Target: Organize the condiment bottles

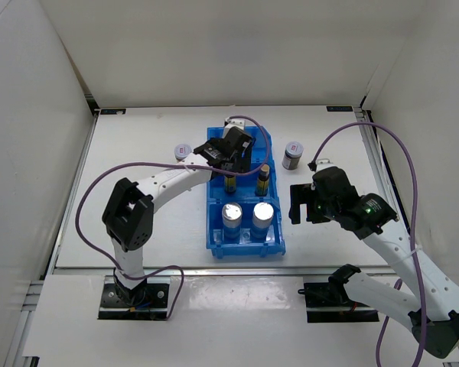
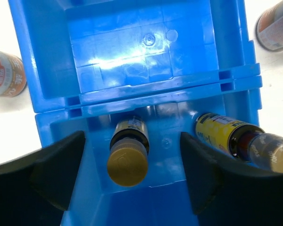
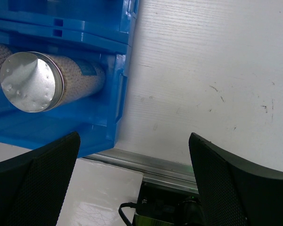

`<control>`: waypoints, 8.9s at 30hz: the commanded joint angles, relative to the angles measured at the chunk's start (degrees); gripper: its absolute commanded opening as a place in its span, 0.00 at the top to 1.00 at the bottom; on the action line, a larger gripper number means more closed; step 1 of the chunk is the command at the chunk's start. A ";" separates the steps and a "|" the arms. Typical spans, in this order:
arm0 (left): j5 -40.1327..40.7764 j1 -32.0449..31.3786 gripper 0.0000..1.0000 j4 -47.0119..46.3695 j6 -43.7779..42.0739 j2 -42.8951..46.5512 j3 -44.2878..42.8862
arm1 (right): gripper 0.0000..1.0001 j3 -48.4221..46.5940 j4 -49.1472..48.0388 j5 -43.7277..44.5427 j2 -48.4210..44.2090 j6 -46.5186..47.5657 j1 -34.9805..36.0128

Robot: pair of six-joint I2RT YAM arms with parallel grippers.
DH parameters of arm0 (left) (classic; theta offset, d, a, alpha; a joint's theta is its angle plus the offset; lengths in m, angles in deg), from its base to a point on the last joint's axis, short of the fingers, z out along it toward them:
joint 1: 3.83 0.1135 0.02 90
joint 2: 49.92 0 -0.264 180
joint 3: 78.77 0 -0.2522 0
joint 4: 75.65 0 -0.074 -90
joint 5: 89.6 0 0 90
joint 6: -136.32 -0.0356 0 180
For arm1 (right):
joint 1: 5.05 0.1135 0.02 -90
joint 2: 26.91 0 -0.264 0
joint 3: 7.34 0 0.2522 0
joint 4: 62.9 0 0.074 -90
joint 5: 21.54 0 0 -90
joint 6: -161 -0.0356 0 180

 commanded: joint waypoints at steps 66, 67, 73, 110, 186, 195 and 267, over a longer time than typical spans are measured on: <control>-9.29 30.21 0.01 -6.54 -5.08 3.73 8.19 | 0.01 0.94 -1.72 -0.89 4.50 0.44 0.22; -9.99 30.21 0.01 -7.41 -5.08 3.73 8.19 | 0.01 0.94 -1.72 -0.89 4.50 0.44 0.22; -11.84 30.21 0.01 -8.91 -6.22 -0.39 3.46 | 0.01 0.94 -1.72 -0.89 5.55 0.44 0.22; -12.10 28.01 0.75 -1.54 -5.61 -0.93 -5.51 | 0.01 0.41 -1.72 -0.89 6.08 0.44 0.22; 14.00 19.22 0.01 -7.86 -18.79 48.73 35.71 | 0.01 -29.92 -3.91 3.60 31.37 9.50 -15.06; 12.07 19.22 0.01 -6.81 -17.83 42.31 32.10 | 0.01 -38.08 -10.24 -5.82 48.42 10.02 -18.50; 12.51 18.08 0.01 -6.28 -15.63 38.27 32.28 | 0.21 -55.85 -9.20 6.05 59.24 15.30 -13.66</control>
